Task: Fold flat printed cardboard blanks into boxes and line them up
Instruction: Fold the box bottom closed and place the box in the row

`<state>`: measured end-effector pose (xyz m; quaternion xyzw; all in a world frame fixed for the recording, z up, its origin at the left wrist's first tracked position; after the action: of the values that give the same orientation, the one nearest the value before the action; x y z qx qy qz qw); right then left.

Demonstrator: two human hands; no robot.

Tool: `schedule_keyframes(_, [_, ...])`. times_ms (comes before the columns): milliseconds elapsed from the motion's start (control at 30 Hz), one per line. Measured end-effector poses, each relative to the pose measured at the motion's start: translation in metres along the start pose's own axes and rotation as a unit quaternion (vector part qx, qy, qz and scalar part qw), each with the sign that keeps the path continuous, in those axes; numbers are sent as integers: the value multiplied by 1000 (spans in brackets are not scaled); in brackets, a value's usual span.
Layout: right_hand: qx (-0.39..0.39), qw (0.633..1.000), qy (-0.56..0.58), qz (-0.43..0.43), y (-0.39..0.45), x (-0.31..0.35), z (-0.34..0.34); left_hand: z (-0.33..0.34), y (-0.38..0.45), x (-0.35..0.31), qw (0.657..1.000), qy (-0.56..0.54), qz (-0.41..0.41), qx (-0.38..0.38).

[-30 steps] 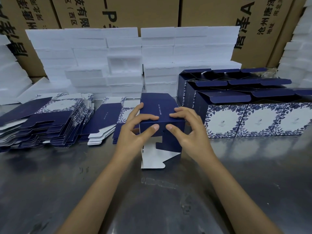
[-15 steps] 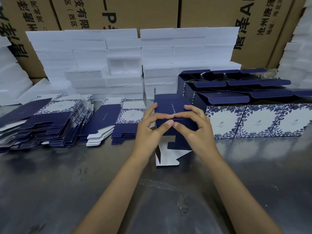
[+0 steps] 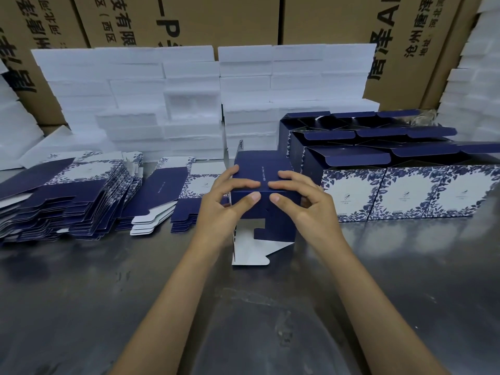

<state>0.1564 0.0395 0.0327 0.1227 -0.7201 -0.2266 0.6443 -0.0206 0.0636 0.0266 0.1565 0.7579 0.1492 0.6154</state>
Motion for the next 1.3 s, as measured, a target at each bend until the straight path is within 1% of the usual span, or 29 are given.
schedule_keyframes(67, [-7, 1000, 8, -4, 0, 1, 1, -2, 1, 2, 1000, 1, 1, 15])
schedule_keyframes(167, [-14, 1000, 18, -10, -1, 2, 0, -3, 2, 3, 1000, 2, 7, 13])
schedule_keyframes(300, [1, 999, 41, 13, 0, -4, -3, -8, 1, 6, 1000, -6, 1, 14])
schedule_keyframes(400, [-3, 999, 45, 7, 2, -4, -6, -10, 0, 6, 1000, -1, 1, 27])
schedule_keyframes(500, [6, 999, 50, 13, 2, -8, -4, -11, 0, 6, 1000, 4, -1, 18])
schedule_keyframes(600, [28, 993, 104, 47, 3, -19, -2, -17, 0, 7, 1000, 18, -5, 3])
schedule_keyframes(700, [19, 983, 119, 139, 1, -40, -5, -31, -1, 10, 999, 16, -16, -35])
schedule_keyframes(767, [18, 972, 87, 216, -5, -55, -3, -44, -1, 14, 996, -9, -24, -81])
schedule_keyframes(833, [44, 963, 88, 251, -11, -62, 6, -53, -3, 22, 991, -39, -59, -117])
schedule_keyframes(900, [65, 956, 141, 247, -12, -61, 15, -55, -3, 34, 981, -92, -102, -133])
schedule_keyframes(967, [80, 958, 176, 213, -10, -50, 22, -49, -4, 43, 967, -161, -143, -133])
schedule_keyframes(1000, [91, 963, 171, 189, -9, -45, 25, -45, -4, 46, 963, -172, -159, -131])
schedule_keyframes(1067, [100, 970, 164, 146, -8, -35, 30, -34, -5, 52, 966, -142, -189, -109])
schedule_keyframes(1167, [79, 965, 224, 115, -6, -29, 28, -15, -11, 61, 971, -35, -231, -43])
schedule_keyframes(1233, [62, 965, 230, 107, -4, -24, 24, -2, -17, 68, 965, 27, -259, 16])
schedule_keyframes(1300, [50, 970, 218, 98, -2, -22, 17, 12, -25, 73, 948, 42, -303, 91])
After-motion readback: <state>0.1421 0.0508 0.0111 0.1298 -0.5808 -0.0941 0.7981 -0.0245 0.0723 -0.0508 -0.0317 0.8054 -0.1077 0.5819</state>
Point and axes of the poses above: each hand's wrist, its own y-axis towards the middle knuckle, its own z-axis out of the palm, x = y × z, the point moved 9 cm from there along y, towards the middle knuckle, and after that the axes turned 7 degrees about y, right-handed, at the moved point
